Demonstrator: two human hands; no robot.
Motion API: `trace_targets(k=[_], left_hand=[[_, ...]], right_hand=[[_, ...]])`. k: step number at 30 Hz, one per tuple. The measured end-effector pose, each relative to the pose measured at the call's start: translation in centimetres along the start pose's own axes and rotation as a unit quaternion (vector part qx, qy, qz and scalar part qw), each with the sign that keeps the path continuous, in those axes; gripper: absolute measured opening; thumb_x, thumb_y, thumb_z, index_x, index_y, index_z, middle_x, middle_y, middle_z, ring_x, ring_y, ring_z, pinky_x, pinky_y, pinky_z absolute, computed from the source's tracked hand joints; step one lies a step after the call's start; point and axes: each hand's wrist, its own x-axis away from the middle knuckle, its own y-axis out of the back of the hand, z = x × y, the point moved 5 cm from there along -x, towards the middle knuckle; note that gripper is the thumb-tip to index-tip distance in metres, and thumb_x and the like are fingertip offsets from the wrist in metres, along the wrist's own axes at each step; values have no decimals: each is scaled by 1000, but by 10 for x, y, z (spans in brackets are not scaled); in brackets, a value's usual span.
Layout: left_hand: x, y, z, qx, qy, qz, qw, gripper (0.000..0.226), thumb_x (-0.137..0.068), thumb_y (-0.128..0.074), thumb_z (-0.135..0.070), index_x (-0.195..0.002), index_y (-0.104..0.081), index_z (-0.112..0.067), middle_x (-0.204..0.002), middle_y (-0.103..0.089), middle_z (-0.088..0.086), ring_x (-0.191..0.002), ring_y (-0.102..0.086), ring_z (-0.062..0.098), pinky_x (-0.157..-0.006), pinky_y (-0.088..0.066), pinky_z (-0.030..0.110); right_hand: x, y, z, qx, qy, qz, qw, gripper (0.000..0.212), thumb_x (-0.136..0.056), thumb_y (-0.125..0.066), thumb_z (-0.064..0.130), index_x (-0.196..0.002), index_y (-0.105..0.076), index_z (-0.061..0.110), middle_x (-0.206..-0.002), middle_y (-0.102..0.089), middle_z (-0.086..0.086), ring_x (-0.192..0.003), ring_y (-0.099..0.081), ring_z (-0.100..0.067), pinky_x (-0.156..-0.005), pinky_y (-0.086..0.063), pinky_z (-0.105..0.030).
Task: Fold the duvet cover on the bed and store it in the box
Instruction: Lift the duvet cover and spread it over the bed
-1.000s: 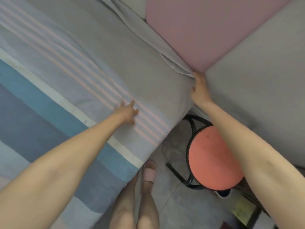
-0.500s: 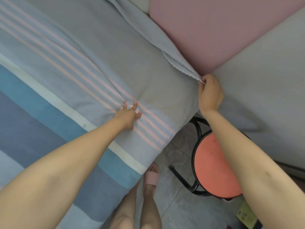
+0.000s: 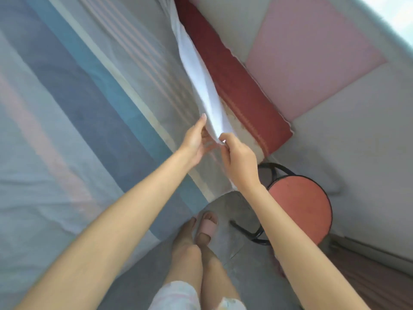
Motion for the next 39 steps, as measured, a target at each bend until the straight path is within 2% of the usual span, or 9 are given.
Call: trace_targets(k=[3,6,13,17,23,28,33,36,39], left_hand=[[53,40,-29,80,-51,-90,991,26,-95,-54,-25,-114,-57,-8,-93,-67,5,-76,-66,19,-69,-56,32],[109,85,-45,111,-89,-152,978,13,-94,-53,-20,-103,-56,-11,-96,-65,7,-81,-64,23,-81,-52,38],[260,219,-56,52,-215,-338,915,17,-95,-40,-20,-79,-38,-15,-76,-42,-1,-69,-41,17,-63,-36,29],[339,296,-34,57,-253,-400,879,19,-95,-42,-17,-77,-38,-19,-76,-43,-2,-74,-42,18,-67,-36,31],[468,413,11,50,-301,-442,844,2,-93,-46,-12,-91,-47,-11,-74,-45,-3,-67,-41,13,-62,-34,27],[570,490,38,33,-332,-472,816,10,-95,-46,-12,-89,-53,-10,-67,-43,-7,-61,-37,6,-55,-31,17],[638,548,66,71,-344,-491,797,14,-96,-46,-12,-88,-57,-11,-73,-47,-2,-71,-39,12,-63,-33,27],[665,578,79,99,-345,-488,796,15,-97,-46,-13,-92,-60,-12,-75,-48,-4,-68,-41,7,-61,-36,17],[680,606,93,124,-332,-491,796,22,-99,-46,-16,-111,-63,-9,-92,-58,-7,-82,-51,2,-62,-37,0]], right_hand=[[15,10,75,-27,34,29,999,16,-86,-47,4,-95,-60,4,-65,-60,-6,-51,-52,-26,-48,-36,-32],[32,11,135,-37,68,79,994,13,-89,-47,8,-96,-58,5,-62,-55,-2,-48,-48,-28,-44,-38,-31],[84,-11,282,-21,214,204,955,8,-85,-51,5,-91,-55,4,-59,-39,9,-44,-43,-30,-40,-36,-33],[126,-29,367,-30,294,244,924,9,-81,-52,8,-88,-56,5,-58,-43,7,-43,-43,-27,-42,-35,-29],[226,-57,493,-23,386,308,869,9,-85,-55,11,-94,-56,7,-62,-42,11,-50,-49,-30,-47,-40,-32],[298,-72,588,-28,424,343,837,12,-89,-55,14,-100,-56,9,-66,-46,12,-55,-45,-21,-53,-42,-31],[338,-93,654,-47,437,396,806,12,-96,-51,25,-99,-57,15,-67,-53,9,-61,-49,-17,-57,-39,-29],[352,-112,687,-74,413,420,805,16,-99,-42,28,-105,-55,20,-62,-53,5,-57,-48,-16,-55,-38,-31],[360,-141,717,-82,395,419,814,22,-100,-38,26,-119,-49,24,-66,-55,-2,-56,-49,-17,-53,-38,-32]])
